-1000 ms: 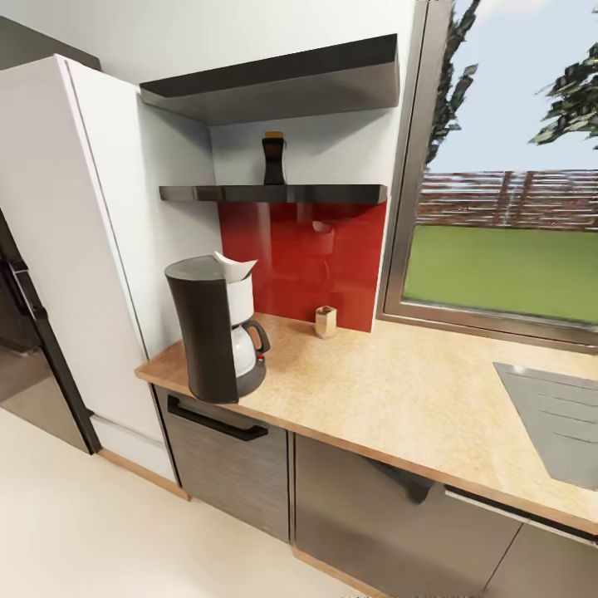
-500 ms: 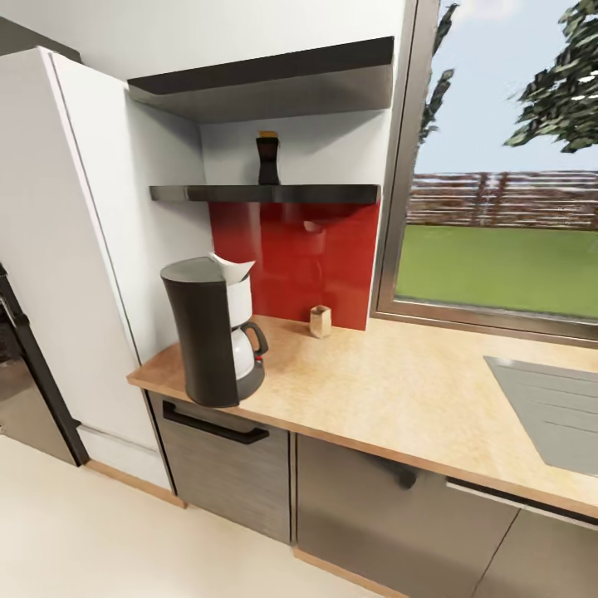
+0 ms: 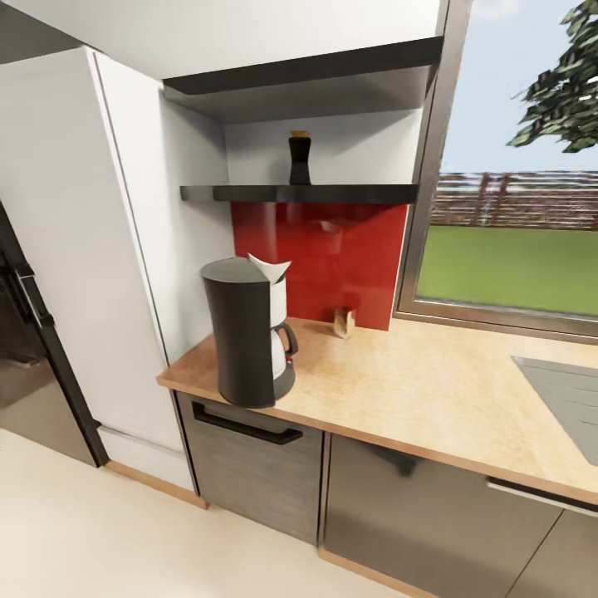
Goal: Set up a coffee station on the kitchen countertop: keep the coffee maker on the countertop, move the bottle of coffee from the kitchen shelf to the counter next to the coffee maker, place a paper coffee filter on top of the coffee maker, put the saucer next to the coffee maker with the coffee cup on the saucer, and place the electric kettle next to the coffee maker.
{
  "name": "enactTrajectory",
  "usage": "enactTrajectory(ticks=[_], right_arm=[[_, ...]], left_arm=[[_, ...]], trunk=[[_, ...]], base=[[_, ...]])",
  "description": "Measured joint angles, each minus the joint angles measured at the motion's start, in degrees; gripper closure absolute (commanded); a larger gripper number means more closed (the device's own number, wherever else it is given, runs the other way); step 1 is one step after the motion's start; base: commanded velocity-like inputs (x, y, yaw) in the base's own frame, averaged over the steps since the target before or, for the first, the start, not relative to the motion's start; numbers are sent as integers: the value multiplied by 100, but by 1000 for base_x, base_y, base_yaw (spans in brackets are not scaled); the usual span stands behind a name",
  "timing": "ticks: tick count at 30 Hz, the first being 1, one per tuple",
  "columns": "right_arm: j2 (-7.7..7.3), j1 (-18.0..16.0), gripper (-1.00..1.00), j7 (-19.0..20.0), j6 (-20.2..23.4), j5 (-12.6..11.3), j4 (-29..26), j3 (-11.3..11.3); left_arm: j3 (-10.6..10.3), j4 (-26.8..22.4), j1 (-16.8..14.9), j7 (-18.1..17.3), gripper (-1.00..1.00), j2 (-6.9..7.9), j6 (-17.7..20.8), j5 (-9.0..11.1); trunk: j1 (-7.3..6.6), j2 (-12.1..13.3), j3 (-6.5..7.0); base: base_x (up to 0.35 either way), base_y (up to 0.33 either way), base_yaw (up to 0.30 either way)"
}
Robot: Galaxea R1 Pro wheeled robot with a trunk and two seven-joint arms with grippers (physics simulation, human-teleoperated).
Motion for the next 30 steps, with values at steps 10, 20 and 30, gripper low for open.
enactTrajectory(ticks=[10, 20, 30], right_arm=[[8, -1, -100, 6, 4, 0, 2, 1], [7, -1, -100, 6, 5, 1, 2, 0], [8, -1, -100, 3, 5, 1, 3, 0]], left_arm=[[6, 3, -1, 0, -100, 0, -6, 0], [6, 3, -1, 0, -100, 0, -7, 0], [2, 3, 0, 0, -100, 0, -7, 0]], trunk=[[0, 0, 0], [0, 0, 0], [0, 0, 0]], base=[[43, 122, -198], [3, 6, -276], [0, 3, -276]])
